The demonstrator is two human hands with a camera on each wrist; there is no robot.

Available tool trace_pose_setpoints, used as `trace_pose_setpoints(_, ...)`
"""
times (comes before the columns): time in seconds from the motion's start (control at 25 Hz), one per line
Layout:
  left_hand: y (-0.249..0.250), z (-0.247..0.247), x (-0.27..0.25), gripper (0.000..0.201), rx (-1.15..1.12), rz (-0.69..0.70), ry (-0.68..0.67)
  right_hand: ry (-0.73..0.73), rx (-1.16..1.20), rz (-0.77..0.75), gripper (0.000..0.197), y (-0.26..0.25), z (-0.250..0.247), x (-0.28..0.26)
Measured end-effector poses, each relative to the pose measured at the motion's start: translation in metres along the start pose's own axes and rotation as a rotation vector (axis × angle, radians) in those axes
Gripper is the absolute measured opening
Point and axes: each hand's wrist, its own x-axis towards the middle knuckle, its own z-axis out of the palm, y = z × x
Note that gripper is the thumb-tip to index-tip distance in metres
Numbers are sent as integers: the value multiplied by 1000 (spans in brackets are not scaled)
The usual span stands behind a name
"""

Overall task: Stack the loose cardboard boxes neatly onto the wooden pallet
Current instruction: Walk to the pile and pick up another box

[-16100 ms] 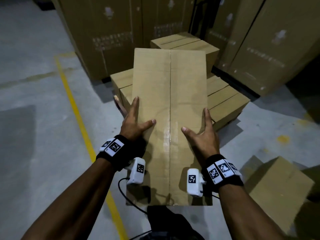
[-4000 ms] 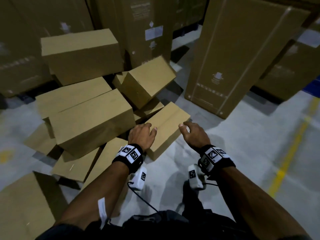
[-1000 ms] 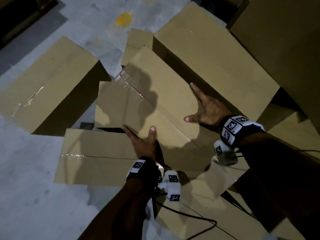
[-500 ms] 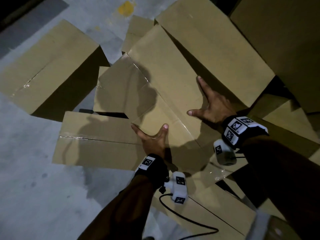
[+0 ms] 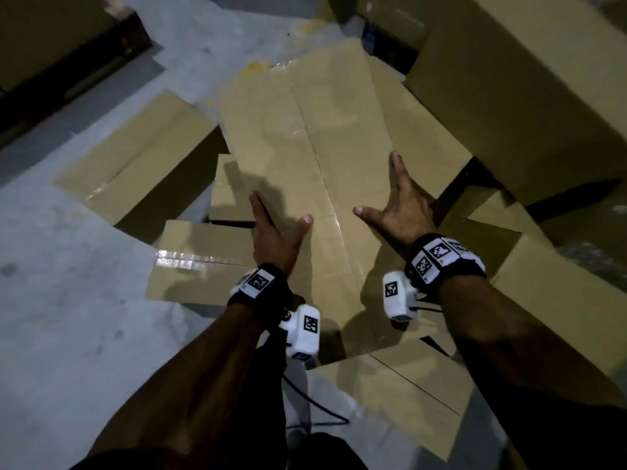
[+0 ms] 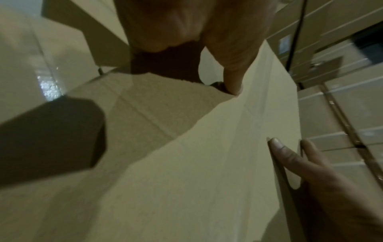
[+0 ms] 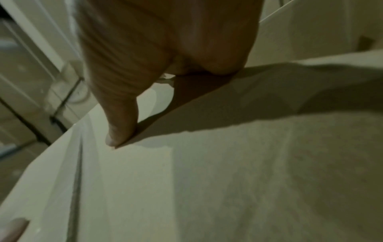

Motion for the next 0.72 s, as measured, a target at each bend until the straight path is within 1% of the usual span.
trace_pose_setpoints(0.08, 7, -25, -32, 109, 71, 69, 8, 42, 76, -6, 113, -1, -3, -46)
trace_pose_setpoints(0.16, 10, -50, -71, 112, 141, 143, 7, 67, 161, -29, 113, 1, -4, -98)
trace_pose_setpoints(0.28, 10, -90, -144, 111, 229, 223, 27, 111, 310, -51, 113, 2, -10, -179)
trace_pose_setpoints(0.4, 11, -135, -222, 105, 193, 254, 135, 114, 407, -58, 114, -12, -12, -247)
trace_pose_setpoints(0.52, 11, -179, -283, 99, 125, 257, 271, 77, 448, -86, 113, -35, -10, -297)
trace_pose_setpoints(0.64, 3, -220, -317, 99, 86, 241, 375, 11, 455, -115, 108, -66, -3, -329)
trace_pose_setpoints(0.72, -8, -252, -334, 100, 58, 208, 431, -54, 458, -137, 107, -89, 13, -349)
